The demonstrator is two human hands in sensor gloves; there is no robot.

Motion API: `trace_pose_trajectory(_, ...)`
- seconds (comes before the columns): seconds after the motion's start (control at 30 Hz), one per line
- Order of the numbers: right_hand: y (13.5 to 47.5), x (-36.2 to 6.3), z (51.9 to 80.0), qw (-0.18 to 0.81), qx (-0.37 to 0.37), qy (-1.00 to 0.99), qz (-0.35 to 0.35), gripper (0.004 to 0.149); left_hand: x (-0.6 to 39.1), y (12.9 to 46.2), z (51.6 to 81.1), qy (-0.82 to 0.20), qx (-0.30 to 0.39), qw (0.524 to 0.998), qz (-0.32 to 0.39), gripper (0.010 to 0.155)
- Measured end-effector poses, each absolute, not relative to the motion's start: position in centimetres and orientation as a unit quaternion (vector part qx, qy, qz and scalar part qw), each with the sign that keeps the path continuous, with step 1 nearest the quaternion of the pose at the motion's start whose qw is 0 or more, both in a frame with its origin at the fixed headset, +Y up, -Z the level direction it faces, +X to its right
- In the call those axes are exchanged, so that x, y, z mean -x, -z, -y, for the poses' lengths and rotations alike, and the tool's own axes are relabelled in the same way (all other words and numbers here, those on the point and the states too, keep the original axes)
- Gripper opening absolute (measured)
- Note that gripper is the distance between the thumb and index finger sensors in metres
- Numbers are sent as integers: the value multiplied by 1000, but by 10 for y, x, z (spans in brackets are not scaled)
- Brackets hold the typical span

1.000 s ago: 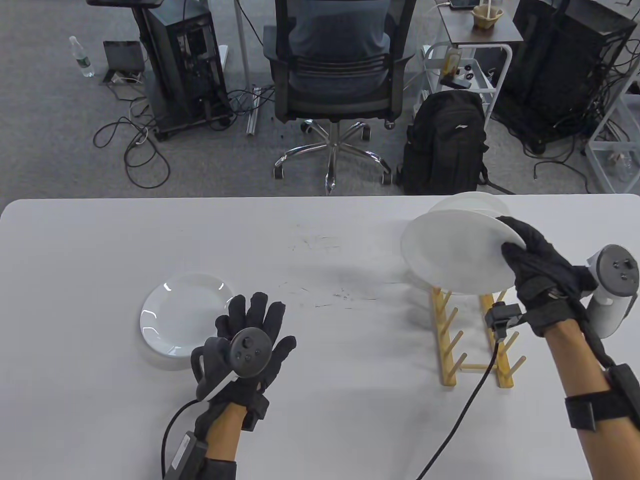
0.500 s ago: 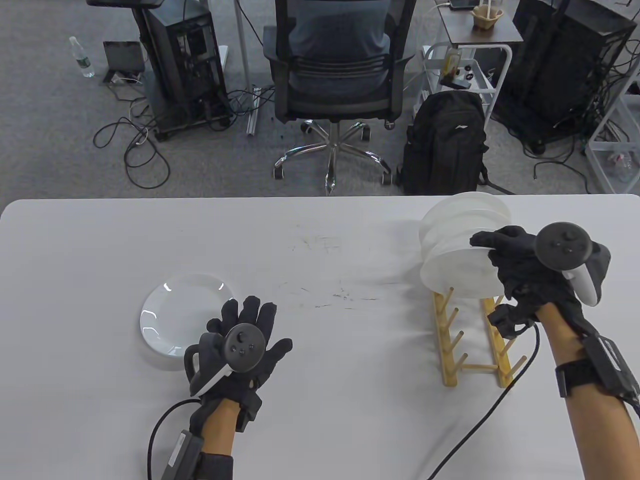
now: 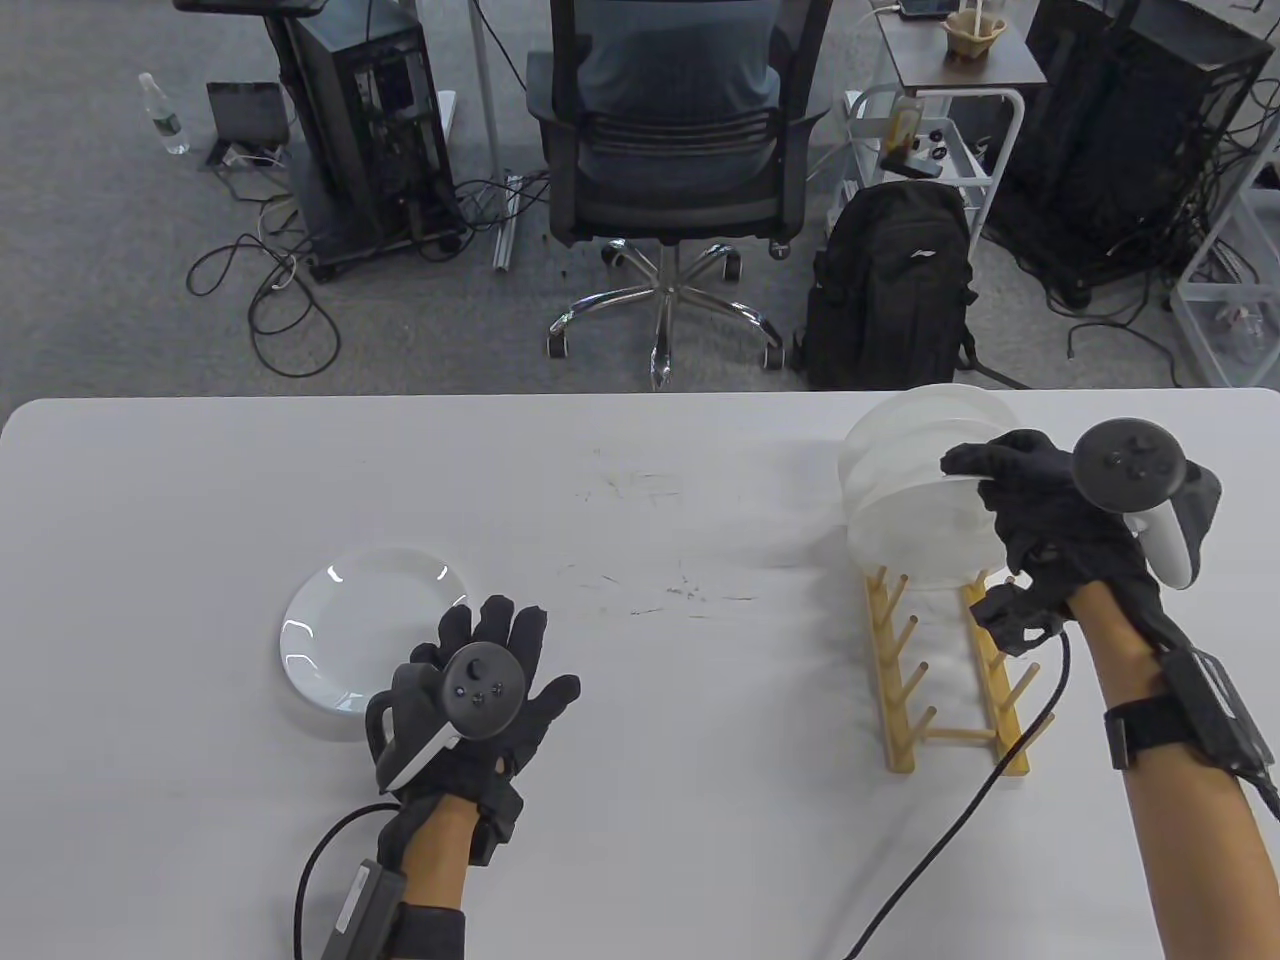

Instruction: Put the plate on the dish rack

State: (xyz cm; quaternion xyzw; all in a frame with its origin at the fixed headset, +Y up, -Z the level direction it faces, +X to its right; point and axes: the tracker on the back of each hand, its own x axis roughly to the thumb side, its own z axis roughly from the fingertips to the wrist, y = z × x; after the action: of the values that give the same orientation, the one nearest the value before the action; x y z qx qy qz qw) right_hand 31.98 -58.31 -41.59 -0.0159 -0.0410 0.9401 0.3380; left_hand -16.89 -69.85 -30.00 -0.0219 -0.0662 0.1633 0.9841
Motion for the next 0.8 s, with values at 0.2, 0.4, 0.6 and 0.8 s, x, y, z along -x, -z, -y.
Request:
trace_pose_trajectory(0.2, 426, -326, 618, 305, 39, -951, 3, 42, 169, 300, 699, -162, 27, 984, 63, 79)
trace_pose_trajectory(0.4, 424, -322, 620, 289, 49, -956, 28, 45, 172, 301, 700, -175, 32, 982, 58, 79)
trace_pose_trajectory(0.6, 397, -315, 608, 243, 60, -966, 67, 59, 173, 300, 697, -193, 30, 979, 57, 79)
trace_pose_trajectory(0.8, 348, -296, 600, 247, 42, -963, 103, 69, 172, 297, 693, -203, 26, 977, 61, 79)
